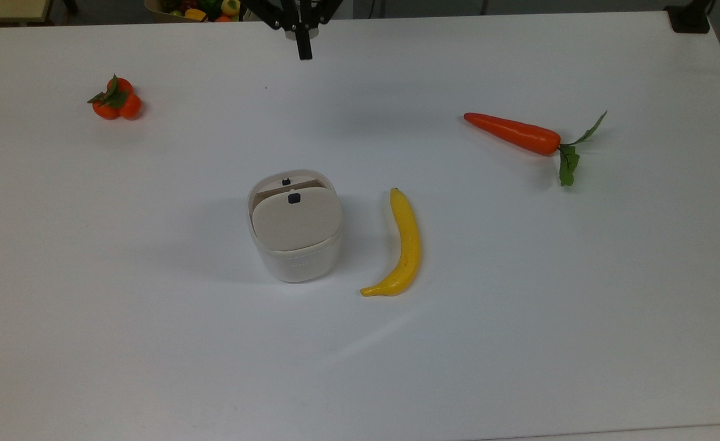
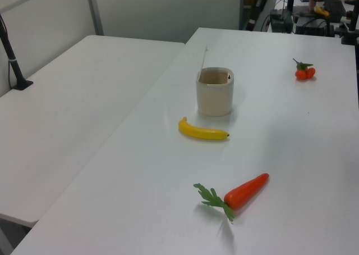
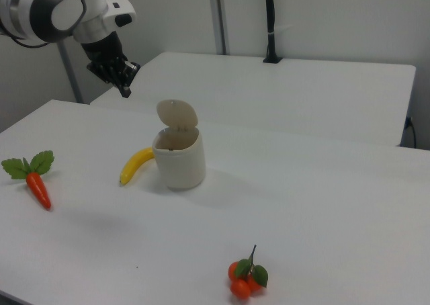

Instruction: Close garbage bin

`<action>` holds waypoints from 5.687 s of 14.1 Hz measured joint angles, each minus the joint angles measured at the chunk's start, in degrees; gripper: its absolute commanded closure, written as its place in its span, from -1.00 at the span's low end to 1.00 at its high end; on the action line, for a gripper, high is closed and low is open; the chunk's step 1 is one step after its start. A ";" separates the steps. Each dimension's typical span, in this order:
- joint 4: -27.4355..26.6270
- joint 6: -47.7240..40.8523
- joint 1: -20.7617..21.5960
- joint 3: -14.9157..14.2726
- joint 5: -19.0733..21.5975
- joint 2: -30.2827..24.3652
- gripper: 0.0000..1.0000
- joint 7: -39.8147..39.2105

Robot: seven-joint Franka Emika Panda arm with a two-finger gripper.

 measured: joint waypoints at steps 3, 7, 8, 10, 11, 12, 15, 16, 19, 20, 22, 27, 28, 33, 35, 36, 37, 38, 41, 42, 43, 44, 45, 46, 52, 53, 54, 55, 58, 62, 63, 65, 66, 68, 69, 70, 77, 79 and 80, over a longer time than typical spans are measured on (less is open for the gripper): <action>-0.06 9.04 -0.12 -0.01 0.00 2.50 1.00 0.00; -0.08 17.22 -0.35 -0.08 0.00 4.99 1.00 0.00; -0.09 19.12 -0.52 -0.08 0.00 5.74 1.00 0.00; -0.09 22.85 -0.87 -0.09 0.00 7.34 1.00 0.00; -0.09 25.48 -0.98 -0.10 0.00 8.51 1.00 0.00; -0.10 27.34 -1.00 -0.11 0.00 9.30 1.00 0.00; -0.10 33.75 -1.01 -0.11 0.00 12.18 1.00 0.01; -0.09 34.84 -1.01 -0.11 0.00 12.87 1.00 0.02; -0.06 37.68 -1.01 -0.11 0.00 14.65 1.00 0.02; -0.06 37.87 -1.01 -0.11 0.00 15.07 1.00 0.02; -0.07 37.87 -1.01 -0.11 0.00 15.80 1.00 0.02; -0.23 37.87 -1.37 -0.12 0.00 17.09 1.00 0.01; -0.39 37.87 -1.52 -0.12 0.00 17.09 0.98 0.01; -0.34 25.92 -1.61 -0.12 -0.40 15.64 0.98 -0.24; -0.34 22.50 -1.81 -0.14 -0.45 14.79 0.98 -0.26; -0.37 21.81 -1.98 -0.14 -0.45 14.66 0.98 -0.27; -0.49 21.38 -2.23 -0.14 -0.45 14.67 0.98 -0.33; -0.65 21.30 -2.35 -0.14 -0.45 14.71 0.98 -0.35; -1.68 21.14 -2.52 -0.14 -0.46 14.82 0.98 -0.41; -1.96 20.84 -2.54 -0.15 -0.46 14.90 0.98 -0.42; -2.15 20.50 -2.57 -0.15 -0.46 14.94 0.98 -0.43; -2.39 20.03 -2.60 -0.14 -0.52 14.94 0.98 -0.47; -2.80 19.83 -2.64 -0.15 -1.39 14.97 0.98 -0.56; -3.31 19.82 -2.67 -0.15 -2.31 15.05 0.98 -0.56; -4.64 19.79 -2.79 -0.15 -3.33 16.24 0.98 -0.74; -4.65 19.79 -2.82 -0.15 -3.35 16.30 0.98 -0.78; -4.66 19.79 -2.82 -0.14 -3.35 16.35 0.98 -0.84; -4.66 19.79 -2.82 -0.14 -3.37 16.43 0.98 -0.88; -4.66 19.79 -2.82 -0.08 -3.86 16.43 0.98 -0.96; -4.39 19.79 -2.84 -0.08 -3.86 16.13 0.97 -0.96; -4.20 19.76 -2.84 -0.08 -3.86 15.51 0.88 -0.95; -2.92 15.32 -2.85 -0.08 -3.86 13.54 0.49 -0.95; -1.95 12.29 -2.86 -0.08 -3.65 12.48 0.10 -0.92; -0.99 8.60 -2.89 -0.28 -1.51 10.57 -0.39 -0.70; -0.72 5.74 -2.95 -0.87 0.09 9.19 -0.71 -0.65; -0.43 2.75 -2.96 -1.47 0.91 7.80 -0.93 -0.64; 0.62 -8.30 -2.99 -1.85 1.33 2.03 -1.00 5.84; 0.88 -11.43 -2.87 -1.82 1.34 0.09 -1.00 6.09; 1.23 -13.47 -2.70 -1.76 1.34 -0.61 -1.00 6.24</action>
